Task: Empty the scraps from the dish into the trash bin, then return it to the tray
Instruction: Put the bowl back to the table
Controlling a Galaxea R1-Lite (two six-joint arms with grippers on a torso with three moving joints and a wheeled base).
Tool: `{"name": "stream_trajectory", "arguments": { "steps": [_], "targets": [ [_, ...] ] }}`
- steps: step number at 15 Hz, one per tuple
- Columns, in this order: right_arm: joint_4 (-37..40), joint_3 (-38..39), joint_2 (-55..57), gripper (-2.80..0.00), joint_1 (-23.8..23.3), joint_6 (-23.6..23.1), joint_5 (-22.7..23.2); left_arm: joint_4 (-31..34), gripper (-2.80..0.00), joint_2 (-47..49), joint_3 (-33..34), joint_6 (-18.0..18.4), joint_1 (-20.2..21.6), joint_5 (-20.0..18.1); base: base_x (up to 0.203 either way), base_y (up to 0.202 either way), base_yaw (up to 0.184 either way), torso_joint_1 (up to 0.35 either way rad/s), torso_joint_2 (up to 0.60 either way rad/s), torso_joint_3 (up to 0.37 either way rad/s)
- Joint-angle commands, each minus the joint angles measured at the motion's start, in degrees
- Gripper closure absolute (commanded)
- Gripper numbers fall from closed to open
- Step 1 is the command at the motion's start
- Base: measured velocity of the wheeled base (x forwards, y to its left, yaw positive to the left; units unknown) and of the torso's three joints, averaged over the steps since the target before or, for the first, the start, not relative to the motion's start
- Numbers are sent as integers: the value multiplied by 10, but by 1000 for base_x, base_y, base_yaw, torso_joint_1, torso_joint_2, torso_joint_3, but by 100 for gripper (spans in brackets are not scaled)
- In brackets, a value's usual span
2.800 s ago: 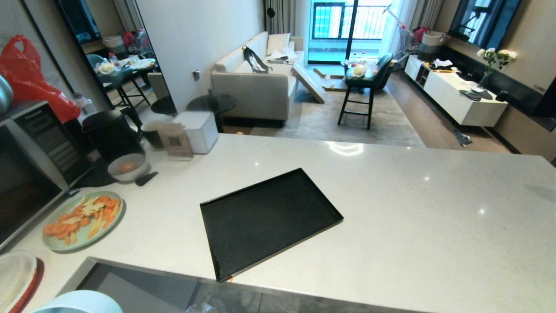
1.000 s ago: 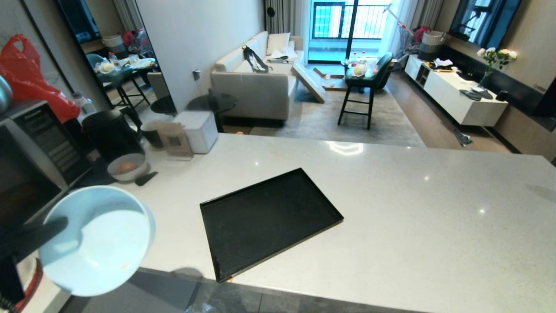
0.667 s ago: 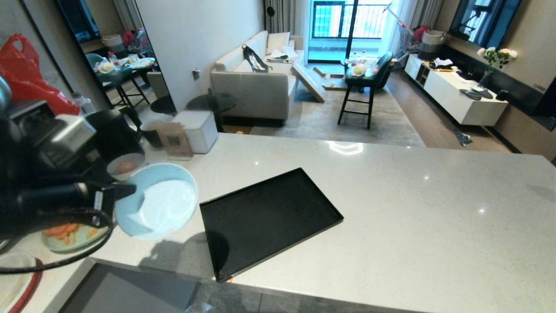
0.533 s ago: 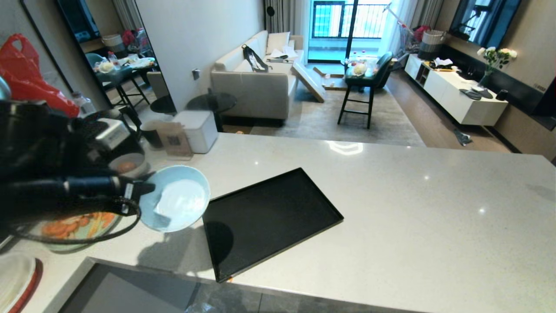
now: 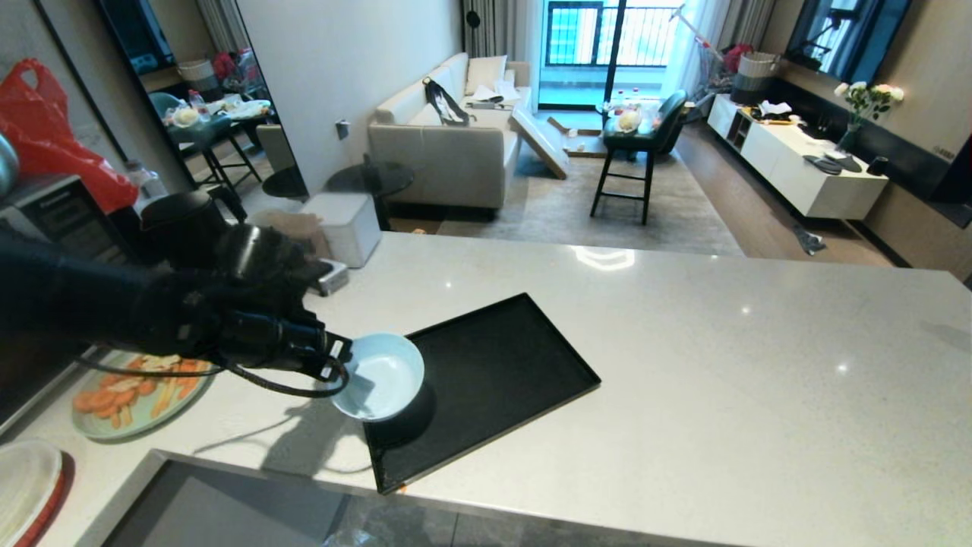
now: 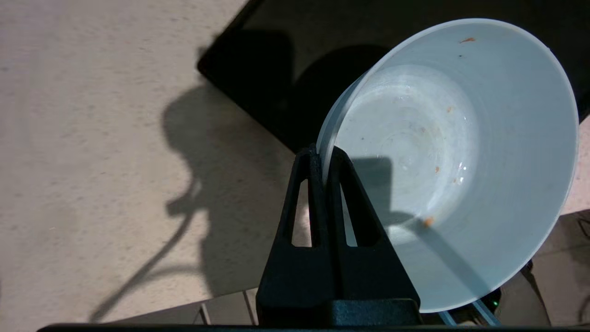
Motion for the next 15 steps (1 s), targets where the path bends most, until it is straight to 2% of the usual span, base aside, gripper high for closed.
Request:
{"name": "stream_trajectory", "arguments": {
  "steps": [1,5,7,10,15],
  "targets": [
    [0,0,0,0,0,1,0,0,0,41,-3,-19,-31,-1,0,0,0,0,0,0],
    [0,0,0,0,0,1,0,-1,0,70,-23,-59,-90,-1,0,0,0,0,0,0],
    [0,0,0,0,0,0,0,-1,0,88,-47,-68,-107,0,0,0,0,0,0,0],
    [0,0,0,0,0,1,0,-1,0,120,-91,-68,-113,3,0,0,0,0,0,0],
    [0,0,0,0,0,1,0,-1,0,165,-133,-65,-97,6,0,0,0,0,0,0]
  ]
}}
